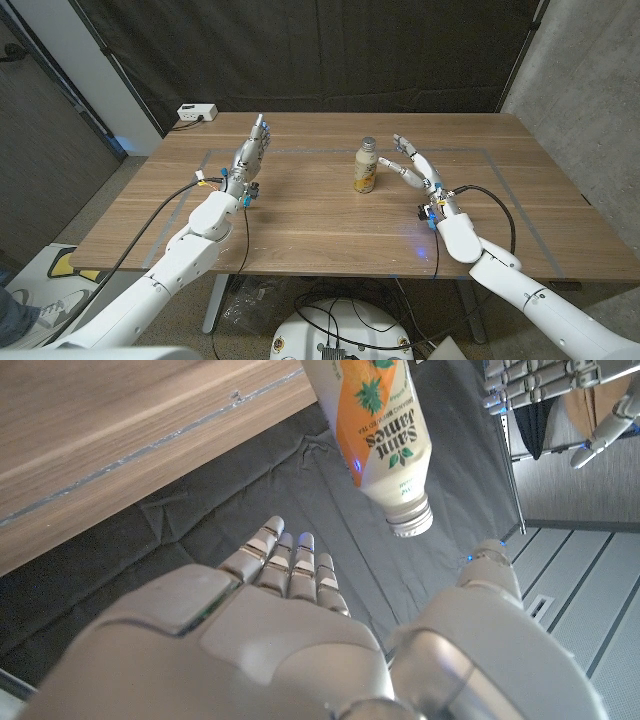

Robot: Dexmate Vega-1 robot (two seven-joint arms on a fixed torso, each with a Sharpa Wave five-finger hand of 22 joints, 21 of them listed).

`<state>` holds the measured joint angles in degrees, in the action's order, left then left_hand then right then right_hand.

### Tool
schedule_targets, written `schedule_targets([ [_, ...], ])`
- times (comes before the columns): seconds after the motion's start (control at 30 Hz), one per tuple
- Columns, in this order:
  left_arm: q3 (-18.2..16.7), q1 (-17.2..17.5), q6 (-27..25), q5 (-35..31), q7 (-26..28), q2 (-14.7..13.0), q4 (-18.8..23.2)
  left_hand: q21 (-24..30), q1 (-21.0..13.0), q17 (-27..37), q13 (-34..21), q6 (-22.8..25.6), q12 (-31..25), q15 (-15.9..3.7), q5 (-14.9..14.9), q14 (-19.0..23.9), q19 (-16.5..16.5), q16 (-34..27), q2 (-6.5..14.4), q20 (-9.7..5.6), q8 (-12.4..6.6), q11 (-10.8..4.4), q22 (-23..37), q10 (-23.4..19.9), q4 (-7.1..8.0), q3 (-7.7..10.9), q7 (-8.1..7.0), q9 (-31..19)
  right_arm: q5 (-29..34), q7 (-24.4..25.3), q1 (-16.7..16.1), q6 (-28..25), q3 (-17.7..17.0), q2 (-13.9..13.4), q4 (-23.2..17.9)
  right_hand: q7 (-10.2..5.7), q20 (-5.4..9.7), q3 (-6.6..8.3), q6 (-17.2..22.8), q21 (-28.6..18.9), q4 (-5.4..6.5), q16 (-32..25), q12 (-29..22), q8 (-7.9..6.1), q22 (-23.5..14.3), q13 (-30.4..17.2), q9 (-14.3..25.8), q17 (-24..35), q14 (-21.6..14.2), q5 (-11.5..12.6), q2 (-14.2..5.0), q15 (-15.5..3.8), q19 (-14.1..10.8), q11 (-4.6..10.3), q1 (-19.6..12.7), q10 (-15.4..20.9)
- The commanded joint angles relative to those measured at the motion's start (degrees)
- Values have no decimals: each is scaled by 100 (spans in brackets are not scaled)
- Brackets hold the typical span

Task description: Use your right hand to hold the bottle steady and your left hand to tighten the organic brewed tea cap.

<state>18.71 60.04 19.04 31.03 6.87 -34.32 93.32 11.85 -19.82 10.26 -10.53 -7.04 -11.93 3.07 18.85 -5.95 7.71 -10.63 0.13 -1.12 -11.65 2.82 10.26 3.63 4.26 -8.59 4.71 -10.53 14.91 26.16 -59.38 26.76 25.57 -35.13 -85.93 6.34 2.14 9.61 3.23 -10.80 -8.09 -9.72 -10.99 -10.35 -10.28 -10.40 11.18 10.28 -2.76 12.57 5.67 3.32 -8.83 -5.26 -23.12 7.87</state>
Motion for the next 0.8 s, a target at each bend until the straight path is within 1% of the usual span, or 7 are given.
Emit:
schedule_targets([
  [0.03, -6, 57, 87, 17, -36, 34, -19, -20, 28, 29, -18, 28, -1, 14, 21, 6, 50, -20, -1, 19, -17, -3, 22, 3, -28, -20, 7, -13, 12, -288, 329, -653, 299, -103, 43, 119, 78, -31, -240, 21, 62, -3, 51, 16, -21, -11, 11, 15, 209, 35, 60, 87, 167, -72, 34, -263],
  [0.17, -12, 66, 98, 29, -39, 42, -31, -20, 22, 29, -18, 28, 1, 4, 19, 4, 55, -18, 3, 25, -14, -5, 23, 3, -29, -24, 1, -12, -11, -337, 411, -726, 398, -137, 81, 163, 43, -44, -308, 23, 72, -10, 49, 12, -23, -10, 10, 15, 262, 40, 55, 123, 229, -109, 42, -329],
  [0.33, 0, 36, 165, 128, -210, 53, -128, -23, 18, 30, -18, 65, -1, 11, 17, 10, 66, -20, 6, 37, -24, -2, 24, -6, -29, -29, -12, -12, -119, -366, 499, -756, 508, -89, 170, 65, 107, -58, 21, -112, 78, -126, -103, -152, -16, -1, 4, 7, -41, 57, 17, -5, -64, 24, 5, -14],
  [0.5, 3, 15, 147, 155, -250, 44, -160, -25, 20, 31, -19, 79, -3, 5, 14, 18, 78, -23, 6, 49, -25, -14, 25, -15, -26, -38, -14, -12, -133, -448, 580, -762, 628, -102, 169, 40, 120, -51, 61, -130, 74, -141, -123, -161, -14, 1, 1, 5, -115, 59, -5, -20, -125, 39, -22, 47],
  [0.6, 13, -33, 237, 265, -426, 80, -282, -25, 22, 31, -19, 98, -3, 8, 13, 20, 81, -23, 6, 49, -30, -15, 25, -17, -24, -44, -7, -12, -70, -408, 692, -597, 730, -46, 304, 9, 149, -46, 67, -146, 69, -141, -124, -159, -12, 2, -1, 3, -144, 61, -17, -53, -180, 54, -44, 60],
  [0.67, 22, -60, 279, 335, -540, 95, -344, -22, 26, 32, -19, 120, -7, 3, 11, 29, 77, -27, 5, 59, -35, -31, 26, -32, -21, -52, -10, -12, -58, -407, 753, -523, 778, -20, 383, -45, 172, -33, 72, -169, 53, -153, -135, -157, -9, 3, -1, 1, -218, 67, -34, -111, -266, 120, -94, 103],
  [0.8, 27, -82, 283, 338, -563, 93, -371, -20, 38, 34, -20, 129, -6, 5, 6, 31, 83, -27, 2, 67, -31, -22, 27, -36, -12, -72, -16, -12, 61, -301, 817, -474, 847, 18, 454, -65, 190, -28, 75, -177, 41, -148, -131, -155, -6, 4, -1, 0, -236, 71, -37, -132, -309, 151, -126, 104],
])
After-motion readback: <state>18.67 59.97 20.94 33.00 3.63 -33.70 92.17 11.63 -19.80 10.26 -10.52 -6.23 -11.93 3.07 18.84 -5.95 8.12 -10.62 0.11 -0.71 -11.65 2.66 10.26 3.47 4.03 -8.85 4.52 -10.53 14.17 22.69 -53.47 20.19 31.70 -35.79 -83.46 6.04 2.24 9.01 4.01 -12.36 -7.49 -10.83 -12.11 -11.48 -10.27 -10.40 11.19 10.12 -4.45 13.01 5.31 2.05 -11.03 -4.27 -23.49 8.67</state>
